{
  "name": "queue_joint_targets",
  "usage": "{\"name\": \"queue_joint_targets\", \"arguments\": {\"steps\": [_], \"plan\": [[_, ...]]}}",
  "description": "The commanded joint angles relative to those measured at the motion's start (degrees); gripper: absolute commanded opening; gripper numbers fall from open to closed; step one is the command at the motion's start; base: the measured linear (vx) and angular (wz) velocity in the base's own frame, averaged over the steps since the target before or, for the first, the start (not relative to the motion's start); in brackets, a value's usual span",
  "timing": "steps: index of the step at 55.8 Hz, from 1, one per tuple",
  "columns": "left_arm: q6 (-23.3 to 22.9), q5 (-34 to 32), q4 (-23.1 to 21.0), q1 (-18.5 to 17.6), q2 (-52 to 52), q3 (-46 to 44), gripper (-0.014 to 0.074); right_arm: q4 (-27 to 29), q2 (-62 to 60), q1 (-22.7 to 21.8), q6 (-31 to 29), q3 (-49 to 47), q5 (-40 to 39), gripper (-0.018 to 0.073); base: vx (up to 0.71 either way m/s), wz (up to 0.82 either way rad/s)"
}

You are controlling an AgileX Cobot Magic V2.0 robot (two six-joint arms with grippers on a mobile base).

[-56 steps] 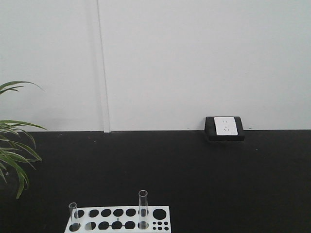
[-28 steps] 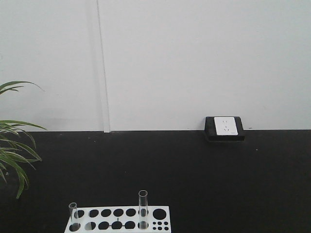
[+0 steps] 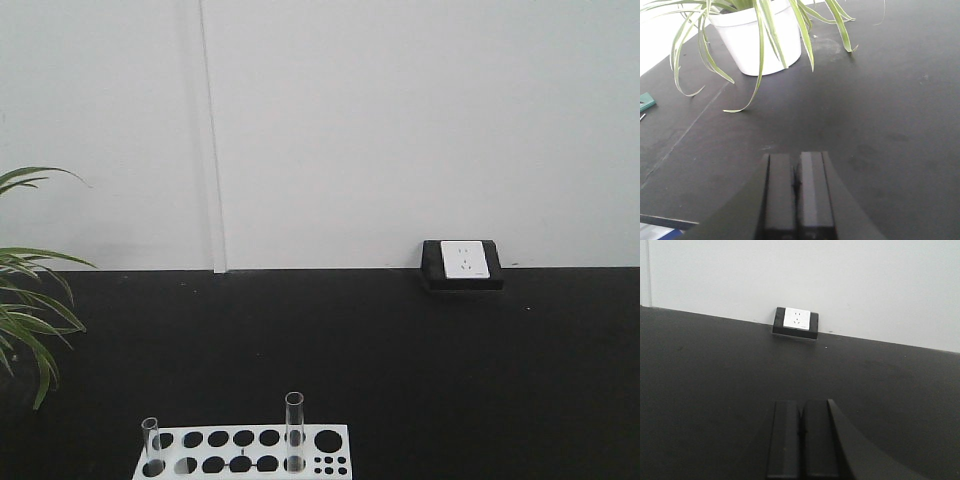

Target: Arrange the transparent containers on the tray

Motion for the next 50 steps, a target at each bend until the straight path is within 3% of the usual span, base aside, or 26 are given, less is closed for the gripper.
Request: {"name": "queue_joint_targets", "arguments": {"steps": [1,7,10,14,20,23,50], "plan": [[-0.4,-6.2,-0.3,-0.3,-1.3,1.8,-0.0006,-0.3,-0.4,-0.1,-0.3,0.3,-5.1,-0.0011,0.00,0.00],[-0.4,-15.3,-7.6,-0.3,-1.3,1.8,-0.0006,-0.3,-0.4,-0.1,-0.3,0.3,-5.1,-0.0011,0.00,0.00],[-0.5,-20.5,-14.0,-0.3,-1.3,1.8,-0.0006,-0.3,-0.4,-0.1,-0.3,0.3,-5.1,-0.0011,0.00,0.00],[-0.5,-26.8,-26.4,-0.3,-1.3,1.8,-0.0006,-0.3,-0.4,-0.1,-0.3,0.3,-5.1,-0.0011,0.00,0.00],[-0.4,-31.4,-37.6,-0.3,-1.3,1.8,-0.0006,-0.3,-0.4,-0.1,-0.3,0.3,-5.1,-0.0011,0.00,0.00],[-0.4,-31.9,-39.1,-0.3,-1.3,1.8,-0.0006,-0.3,-0.4,-0.1,-0.3,0.3,-5.1,-0.0011,0.00,0.00],[-0.4,-30.0,-38.8,-0.3,-1.3,1.8,-0.0006,-0.3,-0.4,-0.1,-0.3,0.3,-5.2,-0.0011,0.00,0.00]]}}
